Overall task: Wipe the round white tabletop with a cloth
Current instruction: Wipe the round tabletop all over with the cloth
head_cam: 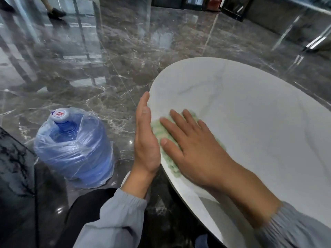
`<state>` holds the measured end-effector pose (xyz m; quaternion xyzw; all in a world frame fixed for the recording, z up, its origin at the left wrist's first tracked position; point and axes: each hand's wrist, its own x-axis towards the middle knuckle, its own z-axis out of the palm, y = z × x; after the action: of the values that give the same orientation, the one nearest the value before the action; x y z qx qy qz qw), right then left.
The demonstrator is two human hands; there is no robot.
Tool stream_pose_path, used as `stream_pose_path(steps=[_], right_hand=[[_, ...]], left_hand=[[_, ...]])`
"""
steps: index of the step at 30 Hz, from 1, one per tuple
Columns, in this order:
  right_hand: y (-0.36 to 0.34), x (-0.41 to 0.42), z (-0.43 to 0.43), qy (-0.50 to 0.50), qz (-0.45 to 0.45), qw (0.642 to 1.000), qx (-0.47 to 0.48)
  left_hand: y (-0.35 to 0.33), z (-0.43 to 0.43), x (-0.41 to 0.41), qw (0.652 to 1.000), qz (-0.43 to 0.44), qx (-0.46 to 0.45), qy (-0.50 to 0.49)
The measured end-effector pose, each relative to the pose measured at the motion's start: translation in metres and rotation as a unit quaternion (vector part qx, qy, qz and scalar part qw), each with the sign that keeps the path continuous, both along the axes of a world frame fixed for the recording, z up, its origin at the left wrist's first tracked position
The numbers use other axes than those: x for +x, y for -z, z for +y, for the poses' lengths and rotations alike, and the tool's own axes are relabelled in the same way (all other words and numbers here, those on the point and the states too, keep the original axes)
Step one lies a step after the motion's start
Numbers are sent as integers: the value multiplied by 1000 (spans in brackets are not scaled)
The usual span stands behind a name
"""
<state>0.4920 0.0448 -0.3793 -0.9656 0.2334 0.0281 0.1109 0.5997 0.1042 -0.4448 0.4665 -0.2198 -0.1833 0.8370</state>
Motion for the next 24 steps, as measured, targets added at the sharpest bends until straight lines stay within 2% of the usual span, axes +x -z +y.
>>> stream_pose_path(steps=[4,7,10,12,16,20,24], right_hand=[[1,13,-1,-17,12,1000,-8],[3,-41,13,-41,13,999,10],[4,-99,32,-51,4,998,-20],[2,-110,38,-36,10,999,-20],[3,-60,23,8,18,1000,11],[4,15,0,13,12,1000,-8],[3,12,3,-13,12,1000,-16]], left_hand=[[0,-2,0,999,26,-25,0],[2,0,1,999,23,-27,-6],[2,2,1,1000,-8,-5,-8],[4,0,1,1000,-12,-13,0],[6,0,2,998,32,-57,23],[-3,2,-1,996,57,-64,28],[-5,1,-1,996,67,-65,12]])
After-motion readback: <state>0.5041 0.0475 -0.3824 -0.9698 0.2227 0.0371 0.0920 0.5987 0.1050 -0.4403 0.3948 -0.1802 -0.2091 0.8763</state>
